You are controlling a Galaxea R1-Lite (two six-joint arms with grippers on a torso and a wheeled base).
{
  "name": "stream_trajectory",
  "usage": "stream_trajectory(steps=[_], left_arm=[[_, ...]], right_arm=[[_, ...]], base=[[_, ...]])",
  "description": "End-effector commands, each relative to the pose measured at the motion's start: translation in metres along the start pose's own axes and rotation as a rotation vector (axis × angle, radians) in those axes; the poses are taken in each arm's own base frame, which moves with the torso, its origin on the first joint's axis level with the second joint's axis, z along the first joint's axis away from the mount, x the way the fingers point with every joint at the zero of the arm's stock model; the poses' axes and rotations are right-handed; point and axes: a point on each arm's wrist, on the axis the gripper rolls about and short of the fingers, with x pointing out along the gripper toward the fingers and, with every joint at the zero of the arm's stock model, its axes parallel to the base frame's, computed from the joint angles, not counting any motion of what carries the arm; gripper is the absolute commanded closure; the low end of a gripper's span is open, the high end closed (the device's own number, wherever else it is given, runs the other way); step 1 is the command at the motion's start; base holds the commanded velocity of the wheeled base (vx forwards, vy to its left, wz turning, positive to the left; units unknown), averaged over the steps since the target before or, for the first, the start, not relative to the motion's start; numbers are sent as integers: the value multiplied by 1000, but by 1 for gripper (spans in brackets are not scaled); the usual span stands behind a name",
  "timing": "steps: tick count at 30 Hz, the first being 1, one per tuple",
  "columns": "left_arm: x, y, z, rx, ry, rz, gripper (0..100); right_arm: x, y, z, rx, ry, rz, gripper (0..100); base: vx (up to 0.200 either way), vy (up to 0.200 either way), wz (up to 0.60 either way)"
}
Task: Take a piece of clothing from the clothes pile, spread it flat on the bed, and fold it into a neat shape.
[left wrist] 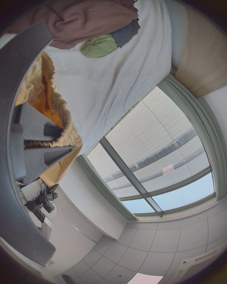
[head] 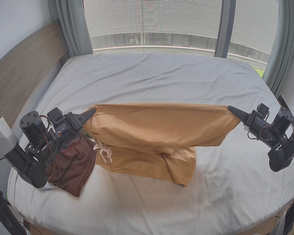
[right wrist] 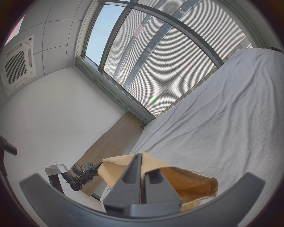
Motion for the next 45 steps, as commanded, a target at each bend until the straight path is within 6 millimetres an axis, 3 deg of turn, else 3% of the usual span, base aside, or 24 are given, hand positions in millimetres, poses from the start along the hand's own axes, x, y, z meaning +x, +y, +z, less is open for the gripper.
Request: stream_trajectory(steps=[1, 16, 35, 45], left_arm=[[8, 11, -7, -1, 2, -5, 100], [40, 28, -1, 15, -63, -9, 100], [74, 55, -6, 6, -142, 24, 100], [87, 61, 0, -97, -145, 36, 100]], right_arm=[[4, 0, 4, -14, -21, 0, 100], [37, -44, 13, -13, -54, 1, 100], [68, -74, 14, 63, -48, -54, 100], [83, -84, 13, 82, -56, -88, 100]], base=[[0, 0, 0], [0, 0, 0], [0, 0, 0], [0, 0, 0]])
